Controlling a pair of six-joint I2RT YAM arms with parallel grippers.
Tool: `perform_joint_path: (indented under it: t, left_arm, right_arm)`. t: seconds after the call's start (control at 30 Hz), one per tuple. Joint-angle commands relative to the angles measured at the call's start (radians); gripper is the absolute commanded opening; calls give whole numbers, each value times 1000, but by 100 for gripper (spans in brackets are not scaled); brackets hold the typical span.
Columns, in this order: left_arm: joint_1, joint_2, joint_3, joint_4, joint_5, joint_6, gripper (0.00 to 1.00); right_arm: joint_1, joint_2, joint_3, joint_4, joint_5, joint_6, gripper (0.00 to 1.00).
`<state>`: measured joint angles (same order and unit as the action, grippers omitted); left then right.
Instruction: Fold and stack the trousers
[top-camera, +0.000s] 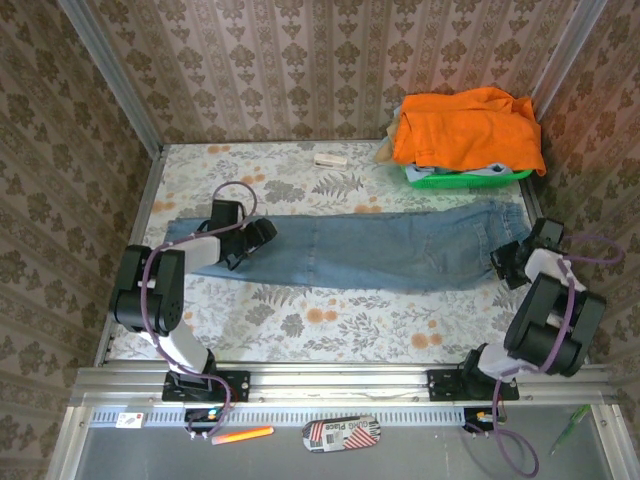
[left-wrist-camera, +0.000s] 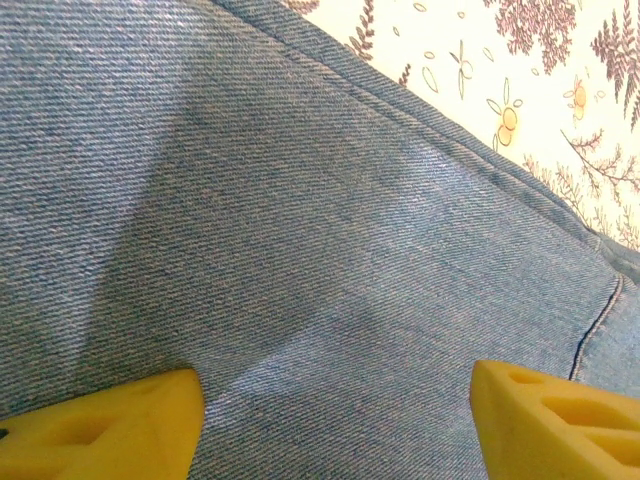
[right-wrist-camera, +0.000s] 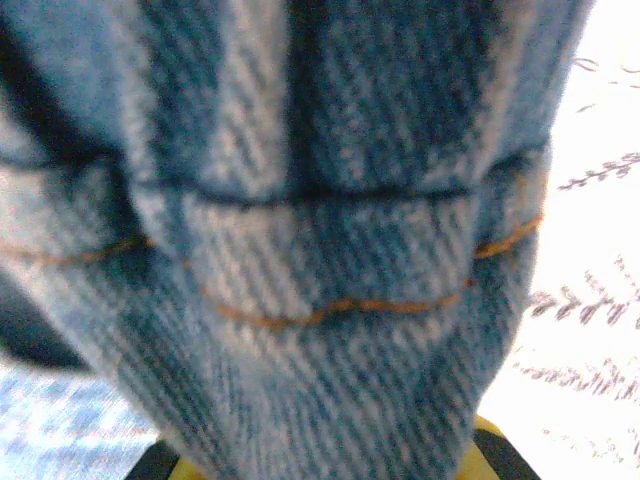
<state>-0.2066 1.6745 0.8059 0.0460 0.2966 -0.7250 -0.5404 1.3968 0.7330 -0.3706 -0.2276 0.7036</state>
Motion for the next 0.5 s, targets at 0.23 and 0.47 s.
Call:
perform_joint_path:
  t: [0.23,0.47]
  left_arm:
    - [77,42,-1,-113,-56,80,73]
    - [103,55,0,-128,-59,109,74]
  right_arm:
    - [-9,-247,123,-207,62,-65,1]
    - [-32,-172,33,-204,87,-107,27]
